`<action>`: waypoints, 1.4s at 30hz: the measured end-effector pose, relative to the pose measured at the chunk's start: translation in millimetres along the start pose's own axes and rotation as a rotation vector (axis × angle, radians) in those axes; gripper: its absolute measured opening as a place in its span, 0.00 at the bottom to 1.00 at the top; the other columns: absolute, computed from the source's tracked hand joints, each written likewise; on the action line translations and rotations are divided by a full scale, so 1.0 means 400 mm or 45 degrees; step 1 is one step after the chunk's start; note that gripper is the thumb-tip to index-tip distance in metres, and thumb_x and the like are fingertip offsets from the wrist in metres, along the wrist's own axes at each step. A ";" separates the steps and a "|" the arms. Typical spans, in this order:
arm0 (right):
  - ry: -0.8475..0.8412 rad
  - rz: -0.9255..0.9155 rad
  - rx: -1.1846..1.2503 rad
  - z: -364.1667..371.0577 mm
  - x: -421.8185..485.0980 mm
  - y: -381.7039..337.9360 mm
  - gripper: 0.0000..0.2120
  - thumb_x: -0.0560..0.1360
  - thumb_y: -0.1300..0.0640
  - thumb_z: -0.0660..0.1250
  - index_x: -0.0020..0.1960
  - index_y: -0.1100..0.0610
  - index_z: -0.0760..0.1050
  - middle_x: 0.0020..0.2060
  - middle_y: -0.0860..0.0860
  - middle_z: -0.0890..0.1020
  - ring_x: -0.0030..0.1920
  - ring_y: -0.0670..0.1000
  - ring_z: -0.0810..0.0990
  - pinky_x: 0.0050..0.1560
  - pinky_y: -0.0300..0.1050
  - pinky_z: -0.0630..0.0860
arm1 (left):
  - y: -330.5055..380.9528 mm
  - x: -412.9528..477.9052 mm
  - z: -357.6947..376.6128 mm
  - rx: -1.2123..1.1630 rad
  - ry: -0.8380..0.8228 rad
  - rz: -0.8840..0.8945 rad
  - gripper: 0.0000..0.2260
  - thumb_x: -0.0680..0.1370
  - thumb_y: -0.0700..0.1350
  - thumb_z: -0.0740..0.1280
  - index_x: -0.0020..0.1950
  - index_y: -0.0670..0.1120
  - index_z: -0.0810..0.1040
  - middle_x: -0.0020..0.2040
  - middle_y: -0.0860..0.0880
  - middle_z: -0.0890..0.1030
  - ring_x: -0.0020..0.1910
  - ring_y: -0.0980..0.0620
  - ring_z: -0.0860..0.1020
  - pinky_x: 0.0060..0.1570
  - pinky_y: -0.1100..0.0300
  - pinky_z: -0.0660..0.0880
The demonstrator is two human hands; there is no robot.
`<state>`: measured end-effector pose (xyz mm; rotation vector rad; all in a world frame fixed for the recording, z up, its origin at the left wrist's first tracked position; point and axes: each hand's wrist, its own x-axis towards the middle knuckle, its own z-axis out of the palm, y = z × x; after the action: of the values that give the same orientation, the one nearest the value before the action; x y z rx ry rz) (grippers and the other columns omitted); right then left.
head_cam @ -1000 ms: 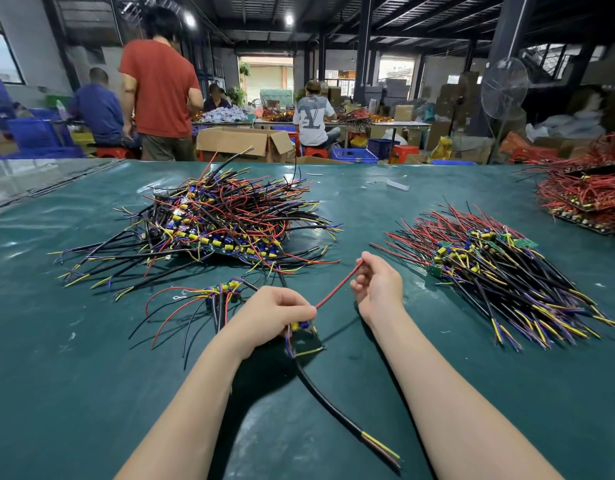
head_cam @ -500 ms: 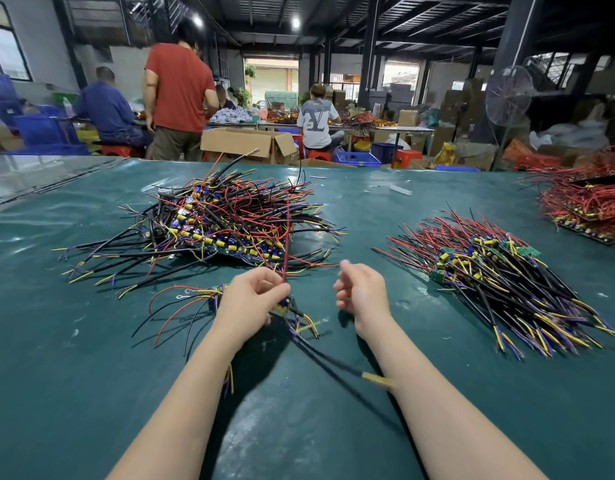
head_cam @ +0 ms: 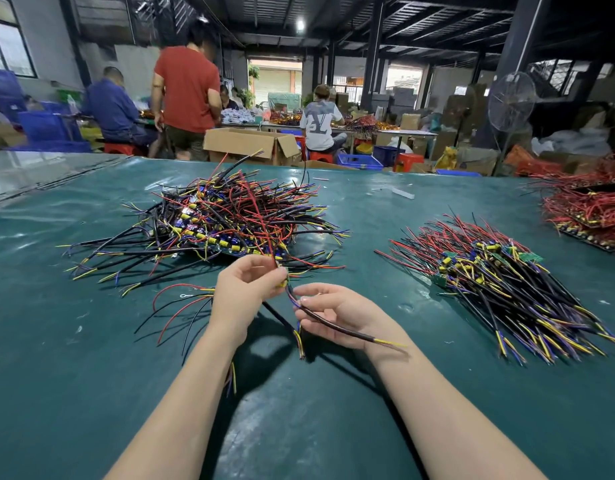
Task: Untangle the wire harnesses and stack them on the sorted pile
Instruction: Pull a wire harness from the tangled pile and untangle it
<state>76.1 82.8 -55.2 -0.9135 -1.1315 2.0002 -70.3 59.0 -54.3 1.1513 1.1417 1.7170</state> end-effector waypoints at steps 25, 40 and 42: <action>0.000 -0.291 -0.167 0.025 -0.002 0.007 0.12 0.74 0.72 0.61 0.38 0.59 0.77 0.32 0.53 0.81 0.30 0.44 0.81 0.29 0.33 0.76 | 0.017 0.003 0.010 -0.430 0.106 -0.342 0.07 0.79 0.36 0.61 0.40 0.41 0.69 0.38 0.45 0.74 0.27 0.56 0.80 0.30 0.65 0.78; 0.161 -0.669 -1.227 0.025 -0.009 -0.037 0.17 0.70 0.75 0.61 0.48 0.56 0.77 0.35 0.46 0.77 0.28 0.42 0.77 0.27 0.34 0.75 | 0.014 0.002 0.012 -0.486 0.066 -0.210 0.06 0.78 0.34 0.61 0.44 0.44 0.68 0.38 0.46 0.76 0.31 0.53 0.81 0.33 0.63 0.79; 0.227 -0.730 -1.273 0.027 -0.001 -0.033 0.14 0.71 0.73 0.61 0.49 0.59 0.78 0.33 0.46 0.77 0.29 0.45 0.76 0.26 0.35 0.74 | 0.011 0.003 0.011 -0.535 0.085 -0.177 0.07 0.78 0.34 0.61 0.44 0.44 0.68 0.39 0.46 0.76 0.30 0.55 0.81 0.33 0.64 0.79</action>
<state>70.0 83.3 -39.1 -1.0182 -2.0391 0.8168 -67.1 59.8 -49.1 0.7445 0.8230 1.7864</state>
